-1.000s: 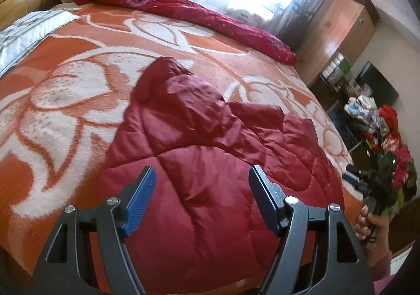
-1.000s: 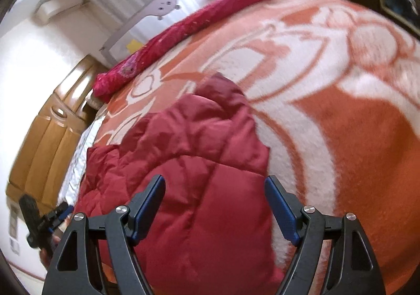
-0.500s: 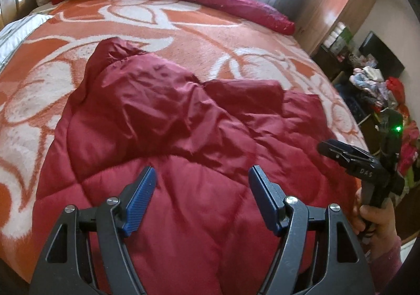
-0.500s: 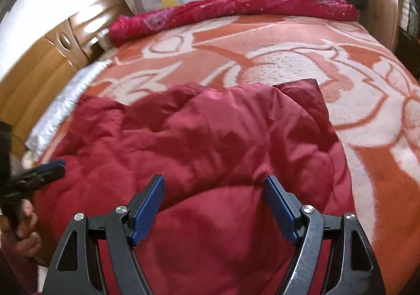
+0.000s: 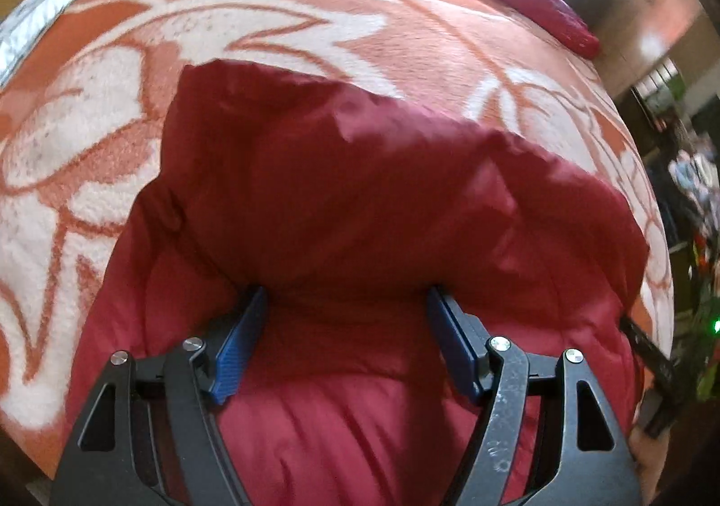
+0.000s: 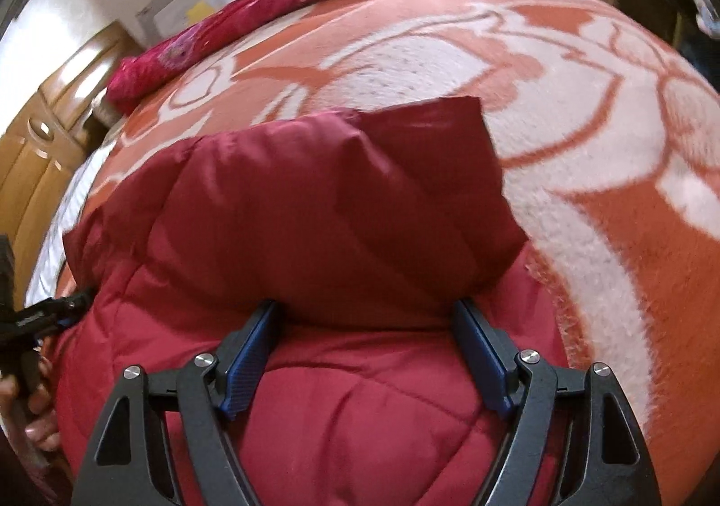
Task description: Fold large clothes
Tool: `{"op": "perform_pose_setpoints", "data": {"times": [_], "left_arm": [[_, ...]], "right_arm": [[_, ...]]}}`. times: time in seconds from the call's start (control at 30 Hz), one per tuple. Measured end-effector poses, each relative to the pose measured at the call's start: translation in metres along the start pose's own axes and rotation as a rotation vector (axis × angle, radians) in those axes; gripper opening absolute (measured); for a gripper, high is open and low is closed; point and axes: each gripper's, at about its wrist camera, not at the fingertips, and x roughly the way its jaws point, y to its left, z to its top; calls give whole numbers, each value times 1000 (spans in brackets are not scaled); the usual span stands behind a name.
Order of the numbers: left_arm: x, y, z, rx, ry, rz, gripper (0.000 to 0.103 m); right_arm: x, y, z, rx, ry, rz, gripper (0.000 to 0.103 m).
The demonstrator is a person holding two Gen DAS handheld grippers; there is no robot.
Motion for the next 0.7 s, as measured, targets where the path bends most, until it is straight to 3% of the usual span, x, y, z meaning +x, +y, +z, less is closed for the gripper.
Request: {"op": "perform_pose_setpoints", "data": {"times": [0.3, 0.7], "left_arm": [[-7, 3, -4, 2, -23, -20, 73], [-92, 1, -71, 109, -177, -124, 74]], "right_arm": [[-3, -3, -3, 15, -19, 4, 79], [-18, -5, -7, 17, -61, -2, 81]]}}
